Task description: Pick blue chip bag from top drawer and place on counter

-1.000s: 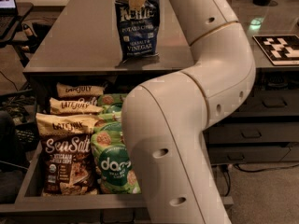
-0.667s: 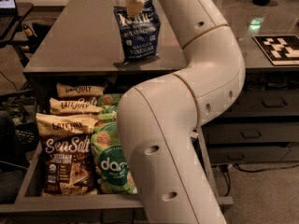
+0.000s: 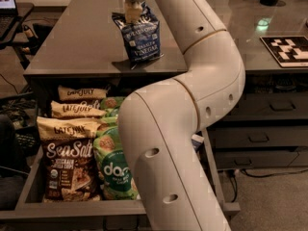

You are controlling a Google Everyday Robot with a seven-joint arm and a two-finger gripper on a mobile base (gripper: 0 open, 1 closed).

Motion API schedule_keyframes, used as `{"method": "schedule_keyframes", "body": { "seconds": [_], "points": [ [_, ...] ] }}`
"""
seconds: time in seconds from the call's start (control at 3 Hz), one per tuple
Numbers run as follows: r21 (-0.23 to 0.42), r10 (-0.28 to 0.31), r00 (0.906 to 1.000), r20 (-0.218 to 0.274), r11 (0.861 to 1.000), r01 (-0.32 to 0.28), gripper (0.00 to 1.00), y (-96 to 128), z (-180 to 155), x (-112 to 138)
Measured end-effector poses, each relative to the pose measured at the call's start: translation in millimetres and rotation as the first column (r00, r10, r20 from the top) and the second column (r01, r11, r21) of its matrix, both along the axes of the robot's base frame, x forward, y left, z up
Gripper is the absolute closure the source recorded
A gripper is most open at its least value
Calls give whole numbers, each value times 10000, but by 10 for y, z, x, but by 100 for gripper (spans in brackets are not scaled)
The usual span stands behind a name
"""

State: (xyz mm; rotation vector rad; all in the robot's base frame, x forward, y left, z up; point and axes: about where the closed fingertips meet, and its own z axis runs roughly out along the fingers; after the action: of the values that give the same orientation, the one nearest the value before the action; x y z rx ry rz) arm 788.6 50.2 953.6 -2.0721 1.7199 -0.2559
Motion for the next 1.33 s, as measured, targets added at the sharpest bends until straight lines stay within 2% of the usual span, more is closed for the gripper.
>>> {"method": "schedule_keyframes", "body": {
  "seconds": [0.67,1.0,1.33],
  "points": [
    [192,27,9995,328,9998,-34,36,84,-26,122],
    [194,28,9994,331,9998,-34,13,85,-27,123],
    [194,28,9994,331,9998,-34,0,85,-27,124]
  ]
}}
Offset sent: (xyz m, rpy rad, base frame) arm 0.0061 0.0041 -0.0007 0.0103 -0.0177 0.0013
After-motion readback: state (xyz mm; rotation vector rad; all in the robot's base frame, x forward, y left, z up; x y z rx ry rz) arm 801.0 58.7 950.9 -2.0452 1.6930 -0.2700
